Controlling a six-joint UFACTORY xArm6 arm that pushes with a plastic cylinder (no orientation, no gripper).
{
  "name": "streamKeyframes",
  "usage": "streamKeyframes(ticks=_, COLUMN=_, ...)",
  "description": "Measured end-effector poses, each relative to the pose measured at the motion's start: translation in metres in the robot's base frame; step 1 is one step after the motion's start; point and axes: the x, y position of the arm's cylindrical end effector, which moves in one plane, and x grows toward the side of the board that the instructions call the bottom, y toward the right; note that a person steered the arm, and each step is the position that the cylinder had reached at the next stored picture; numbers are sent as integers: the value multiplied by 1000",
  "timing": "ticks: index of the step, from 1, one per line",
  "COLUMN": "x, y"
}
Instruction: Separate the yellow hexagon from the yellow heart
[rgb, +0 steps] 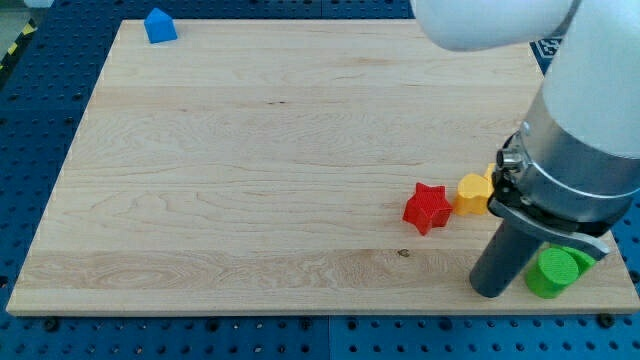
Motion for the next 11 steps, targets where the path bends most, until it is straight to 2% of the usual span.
streamKeyframes(ticks=7, x=-37, y=28)
streamKeyframes(ticks=10, x=-91, y=46)
streamKeyframes(ticks=11, x=-114, y=35)
